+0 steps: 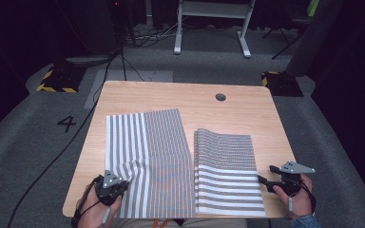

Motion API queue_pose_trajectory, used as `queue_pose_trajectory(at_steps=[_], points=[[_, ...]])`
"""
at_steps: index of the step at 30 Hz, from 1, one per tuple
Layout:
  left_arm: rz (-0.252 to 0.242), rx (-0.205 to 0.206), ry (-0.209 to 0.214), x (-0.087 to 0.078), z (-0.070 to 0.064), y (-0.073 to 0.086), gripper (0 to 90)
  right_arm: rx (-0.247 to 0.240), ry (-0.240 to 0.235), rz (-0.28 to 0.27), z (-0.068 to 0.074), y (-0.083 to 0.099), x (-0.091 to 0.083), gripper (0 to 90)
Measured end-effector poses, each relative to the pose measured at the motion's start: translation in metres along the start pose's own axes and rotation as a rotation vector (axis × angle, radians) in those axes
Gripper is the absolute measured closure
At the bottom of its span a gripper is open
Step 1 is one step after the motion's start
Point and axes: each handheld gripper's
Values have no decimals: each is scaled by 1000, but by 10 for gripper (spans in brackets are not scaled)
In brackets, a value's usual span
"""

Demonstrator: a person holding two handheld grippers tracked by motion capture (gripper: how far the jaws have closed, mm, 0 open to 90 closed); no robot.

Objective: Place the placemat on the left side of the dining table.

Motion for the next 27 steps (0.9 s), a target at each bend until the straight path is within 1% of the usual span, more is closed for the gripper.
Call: queue_pose_trajectory(at_steps=[2,5,7,9,10,12,14,17,19,21,22,25,27], points=[[-6,0,-4,1,7,-4,871,0,0,0,0,0,0,295],[3,25,-4,3,18,-10,871,0,0,0,0,0,0,295],[-5,49,2,5,26,-12,871,0,0,0,0,0,0,295],[-11,44,15,7,35,-13,870,0,0,0,0,0,0,295],[-11,34,27,9,40,-14,870,0,0,0,0,0,0,295],[-5,36,43,12,47,-15,870,0,0,0,0,0,0,295],[-9,21,42,15,53,-17,870,0,0,0,0,0,0,294],[-24,-11,53,19,58,-19,869,0,0,0,0,0,0,295],[-25,-18,52,22,62,-21,869,0,0,0,0,0,0,294],[-23,-16,37,26,68,-23,868,0,0,0,0,0,0,294],[-24,-24,35,27,71,-24,867,0,0,0,0,0,0,294],[-26,-16,58,31,82,-26,863,0,0,0,0,0,0,295],[-30,-10,52,33,88,-27,858,0,0,0,0,0,0,294]])
Point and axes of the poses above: each handheld gripper's, and its own axes: x roughly forward along the jaws, y roughly out of its underside, z roughly to its left, and after that the axes turned 6 degrees about -z, right-handed
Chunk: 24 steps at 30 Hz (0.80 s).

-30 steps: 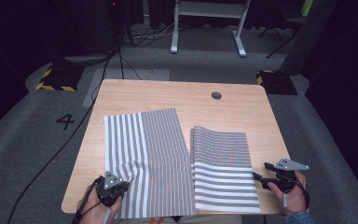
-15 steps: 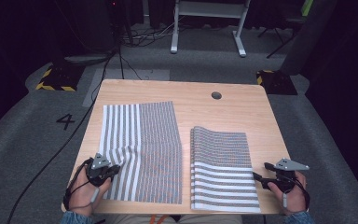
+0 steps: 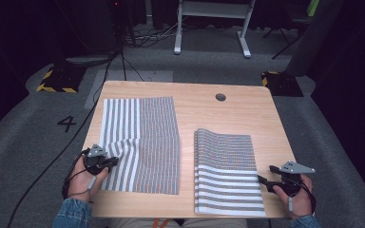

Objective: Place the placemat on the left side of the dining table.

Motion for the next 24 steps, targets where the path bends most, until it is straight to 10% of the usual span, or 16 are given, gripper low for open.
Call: queue_pose_trajectory(at_steps=[3,9,17,24], points=[[-2,-29,2,0,4,0,808,0,0,0,0,0,0,295],[-131,-58,-26,-8,-8,1,398,0,0,0,0,0,0,294],[-129,70,9,-16,-84,1,352,0,0,0,0,0,0,294],[-99,126,147,10,-156,-2,347,0,0,0,0,0,0,295]])
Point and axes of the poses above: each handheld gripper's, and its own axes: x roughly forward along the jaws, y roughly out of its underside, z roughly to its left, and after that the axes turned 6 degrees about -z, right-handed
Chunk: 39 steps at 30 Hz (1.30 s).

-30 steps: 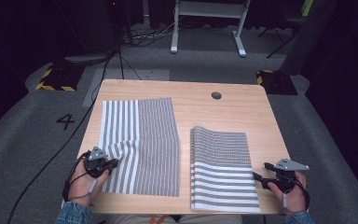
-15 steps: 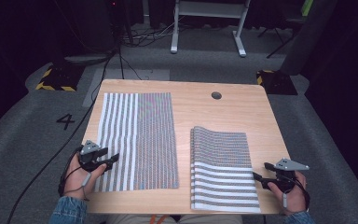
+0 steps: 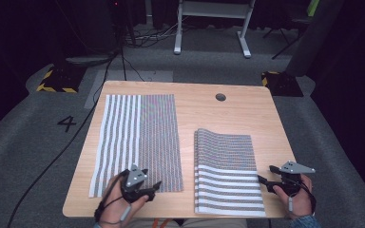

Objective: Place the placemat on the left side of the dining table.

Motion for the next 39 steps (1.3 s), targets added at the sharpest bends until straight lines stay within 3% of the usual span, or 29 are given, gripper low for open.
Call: queue_pose_trajectory(at_steps=[5,11,13,14,19,23,25,26,29,30,31,32,33,34,38,39], points=[[48,50,18,30,-20,-5,344,0,0,0,0,0,0,294],[86,39,23,56,-27,-6,342,0,-2,0,0,0,0,293],[114,47,9,61,-28,-4,341,0,-2,0,0,0,0,293],[124,76,6,63,-27,-2,356,0,-2,0,0,0,0,293],[93,75,-5,62,-26,2,386,0,-2,0,0,0,0,292],[75,45,-29,58,-19,3,569,0,-2,0,0,0,0,292],[92,68,-54,54,-15,2,802,-1,-3,0,0,0,0,292],[87,51,-49,54,-13,3,854,0,-3,0,0,0,0,292],[85,32,-44,53,-11,4,866,0,-3,0,0,0,0,292],[86,27,-37,54,-12,3,862,-1,-3,0,0,0,0,292],[94,-3,-15,54,-14,1,801,0,-3,0,0,0,0,292],[81,-48,-16,57,-18,0,650,0,-3,0,0,0,0,292],[65,-48,-20,59,-21,0,459,0,-3,0,0,0,0,292],[66,-33,-28,62,-24,0,390,0,-3,0,0,0,0,292],[89,21,-77,69,-30,-3,335,0,-3,0,0,0,0,292],[88,14,-75,70,-30,-3,339,0,-3,0,0,0,0,292]])
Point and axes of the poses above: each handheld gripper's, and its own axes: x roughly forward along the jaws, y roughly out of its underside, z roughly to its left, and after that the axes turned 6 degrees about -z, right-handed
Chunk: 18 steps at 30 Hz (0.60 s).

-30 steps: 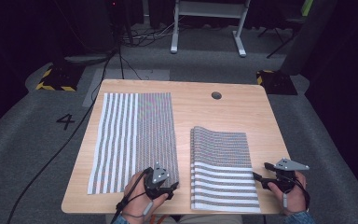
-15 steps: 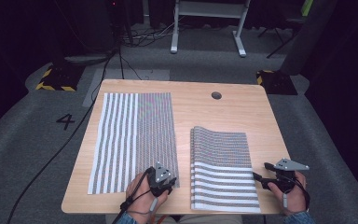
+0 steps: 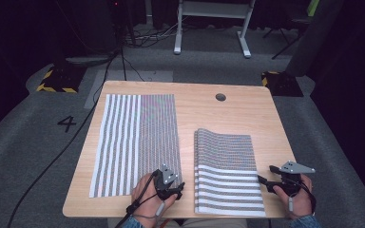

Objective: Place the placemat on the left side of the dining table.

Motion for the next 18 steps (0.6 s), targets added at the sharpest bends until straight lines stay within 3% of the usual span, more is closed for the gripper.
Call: queue_pose_trajectory(at_steps=[5,9,14,18], points=[[-2,-4,-14,-1,1,0,377,0,0,0,0,0,0,291],[-14,-7,-20,-2,5,1,490,0,0,0,0,0,0,291],[-20,32,-41,-7,15,3,811,0,0,0,0,0,0,291],[-13,26,-74,-12,21,4,855,0,0,0,0,0,0,291]])
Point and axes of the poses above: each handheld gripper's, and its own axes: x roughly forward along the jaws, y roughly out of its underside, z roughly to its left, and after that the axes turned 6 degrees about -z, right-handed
